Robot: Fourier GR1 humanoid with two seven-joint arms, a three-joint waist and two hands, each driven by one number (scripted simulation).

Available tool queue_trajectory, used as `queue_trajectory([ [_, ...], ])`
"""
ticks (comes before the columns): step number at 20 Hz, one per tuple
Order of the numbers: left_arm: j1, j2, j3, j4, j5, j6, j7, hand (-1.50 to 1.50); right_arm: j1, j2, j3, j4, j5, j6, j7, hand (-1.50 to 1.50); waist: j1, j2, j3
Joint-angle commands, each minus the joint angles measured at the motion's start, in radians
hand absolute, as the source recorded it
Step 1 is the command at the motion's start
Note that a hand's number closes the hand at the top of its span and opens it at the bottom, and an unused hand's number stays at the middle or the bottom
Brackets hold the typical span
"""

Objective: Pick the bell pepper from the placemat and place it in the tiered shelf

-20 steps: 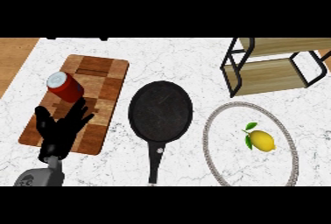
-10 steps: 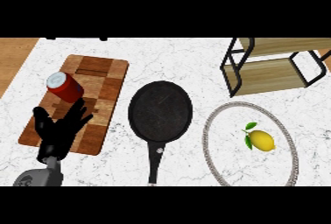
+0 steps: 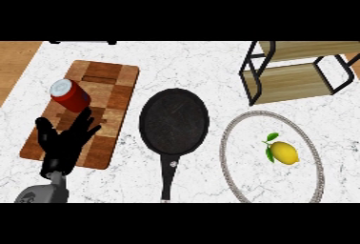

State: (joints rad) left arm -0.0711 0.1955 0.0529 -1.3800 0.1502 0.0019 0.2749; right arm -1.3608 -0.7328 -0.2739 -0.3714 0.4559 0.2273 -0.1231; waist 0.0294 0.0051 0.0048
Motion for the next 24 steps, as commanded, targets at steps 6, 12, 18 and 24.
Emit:
queue_trajectory([
  [6, 0.028, -0.044, -0.046, -0.033, -0.027, 0.031, 0.049, 0.0, -0.023, -0.023, -0.202, 0.086, -0.189, 0.012, 0.04, -1.5, 0.004, 0.004, -0.003],
  [12, 0.054, -0.026, -0.039, 0.013, -0.043, 0.011, 0.006, 0.0, -0.067, -0.093, -0.272, 0.099, -0.24, -0.076, 0.117, -1.5, 0.006, 0.009, -0.004],
  [18, 0.009, -0.016, -0.013, 0.025, -0.017, -0.008, 0.008, 0.0, -0.079, -0.214, -0.279, 0.116, -0.214, -0.181, 0.18, -1.5, 0.012, 0.014, -0.005],
  [24, 0.021, 0.001, 0.007, 0.023, -0.008, -0.019, -0.005, 0.0, -0.007, -0.349, -0.371, 0.169, -0.287, -0.14, 0.185, -1.5, 0.016, 0.017, -0.003],
])
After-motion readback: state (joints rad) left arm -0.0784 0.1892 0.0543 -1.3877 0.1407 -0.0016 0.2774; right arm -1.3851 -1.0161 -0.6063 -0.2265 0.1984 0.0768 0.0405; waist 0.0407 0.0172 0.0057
